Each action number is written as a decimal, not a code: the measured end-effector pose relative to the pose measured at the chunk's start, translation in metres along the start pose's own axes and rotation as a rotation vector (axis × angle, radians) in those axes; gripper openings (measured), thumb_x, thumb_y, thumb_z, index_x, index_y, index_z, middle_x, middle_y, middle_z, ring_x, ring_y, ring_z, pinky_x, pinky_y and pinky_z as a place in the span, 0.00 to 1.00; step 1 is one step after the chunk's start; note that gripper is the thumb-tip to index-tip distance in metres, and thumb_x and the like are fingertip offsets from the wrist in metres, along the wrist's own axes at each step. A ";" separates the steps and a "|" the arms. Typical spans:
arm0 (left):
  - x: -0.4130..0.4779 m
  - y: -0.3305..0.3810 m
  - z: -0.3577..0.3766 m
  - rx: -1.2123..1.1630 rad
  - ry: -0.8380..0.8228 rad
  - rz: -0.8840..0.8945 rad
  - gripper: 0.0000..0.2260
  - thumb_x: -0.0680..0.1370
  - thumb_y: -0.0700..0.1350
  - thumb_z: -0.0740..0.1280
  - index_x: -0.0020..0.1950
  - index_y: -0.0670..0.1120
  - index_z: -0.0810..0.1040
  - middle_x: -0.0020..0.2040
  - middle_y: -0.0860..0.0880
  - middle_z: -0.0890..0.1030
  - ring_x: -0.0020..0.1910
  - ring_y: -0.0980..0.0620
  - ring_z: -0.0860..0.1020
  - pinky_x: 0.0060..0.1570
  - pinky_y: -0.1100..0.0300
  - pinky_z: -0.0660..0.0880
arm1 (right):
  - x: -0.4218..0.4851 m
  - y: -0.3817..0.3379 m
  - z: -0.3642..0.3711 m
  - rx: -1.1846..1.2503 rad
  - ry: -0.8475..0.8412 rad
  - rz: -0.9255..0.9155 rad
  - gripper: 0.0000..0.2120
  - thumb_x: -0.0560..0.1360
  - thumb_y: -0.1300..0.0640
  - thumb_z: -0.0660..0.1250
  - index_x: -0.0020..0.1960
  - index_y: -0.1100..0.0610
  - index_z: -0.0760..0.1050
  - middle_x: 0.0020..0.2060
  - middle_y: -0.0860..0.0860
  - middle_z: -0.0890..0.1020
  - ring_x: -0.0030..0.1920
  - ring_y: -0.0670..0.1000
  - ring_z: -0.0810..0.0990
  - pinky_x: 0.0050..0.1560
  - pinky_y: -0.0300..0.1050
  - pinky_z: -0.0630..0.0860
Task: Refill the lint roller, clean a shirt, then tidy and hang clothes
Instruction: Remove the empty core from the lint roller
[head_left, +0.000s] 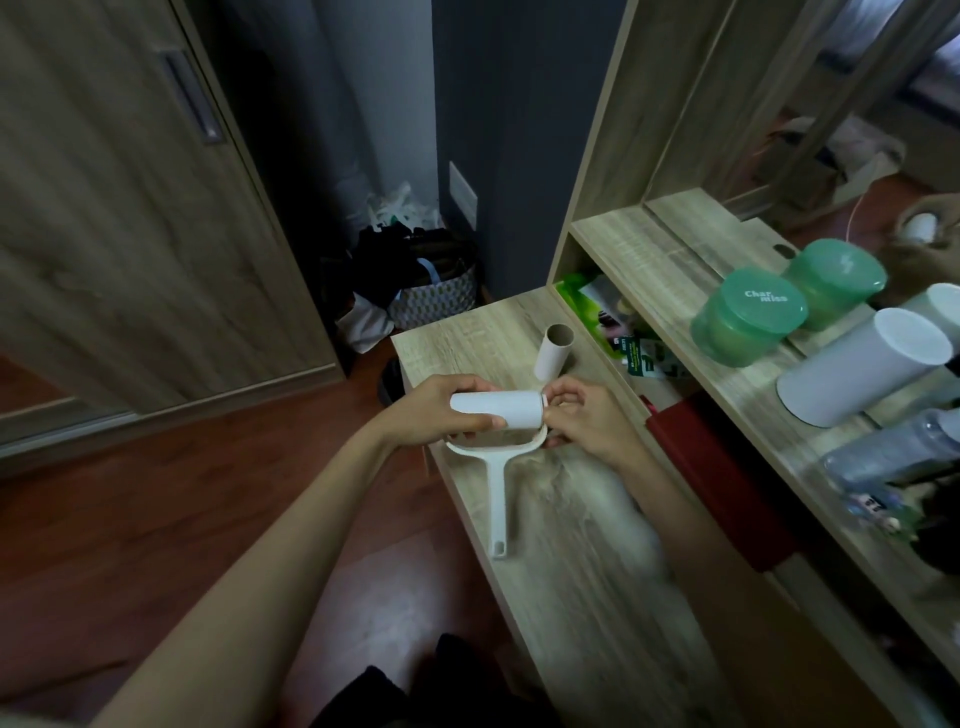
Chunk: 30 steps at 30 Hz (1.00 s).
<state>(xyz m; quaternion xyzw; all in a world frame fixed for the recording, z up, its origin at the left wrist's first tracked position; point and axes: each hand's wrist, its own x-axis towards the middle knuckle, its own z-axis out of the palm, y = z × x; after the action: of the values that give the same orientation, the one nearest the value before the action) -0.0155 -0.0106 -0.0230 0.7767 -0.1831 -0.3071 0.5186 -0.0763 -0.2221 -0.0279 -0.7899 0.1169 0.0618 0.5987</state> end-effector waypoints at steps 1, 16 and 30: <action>0.000 0.000 0.000 0.006 0.009 0.005 0.14 0.72 0.45 0.75 0.57 0.47 0.80 0.47 0.48 0.81 0.38 0.58 0.78 0.38 0.63 0.75 | -0.001 0.001 0.001 0.010 0.014 -0.009 0.06 0.70 0.69 0.68 0.44 0.60 0.76 0.46 0.63 0.79 0.38 0.52 0.81 0.33 0.44 0.81; -0.011 0.002 -0.001 -0.067 0.114 0.083 0.15 0.73 0.43 0.74 0.59 0.48 0.78 0.43 0.51 0.82 0.36 0.55 0.80 0.36 0.58 0.75 | -0.012 -0.015 0.005 0.354 -0.007 0.010 0.06 0.74 0.60 0.69 0.50 0.55 0.81 0.47 0.53 0.84 0.45 0.52 0.85 0.43 0.43 0.82; -0.009 -0.002 0.004 0.014 0.187 0.165 0.17 0.67 0.48 0.78 0.54 0.52 0.80 0.52 0.51 0.81 0.49 0.58 0.78 0.49 0.62 0.75 | -0.016 -0.013 -0.003 0.344 -0.046 0.021 0.09 0.73 0.62 0.70 0.53 0.59 0.80 0.50 0.56 0.83 0.48 0.53 0.85 0.45 0.45 0.82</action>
<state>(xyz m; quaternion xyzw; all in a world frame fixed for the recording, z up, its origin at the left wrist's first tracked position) -0.0248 -0.0077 -0.0232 0.7877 -0.1994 -0.1885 0.5516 -0.0886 -0.2194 -0.0112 -0.6728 0.1201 0.0652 0.7271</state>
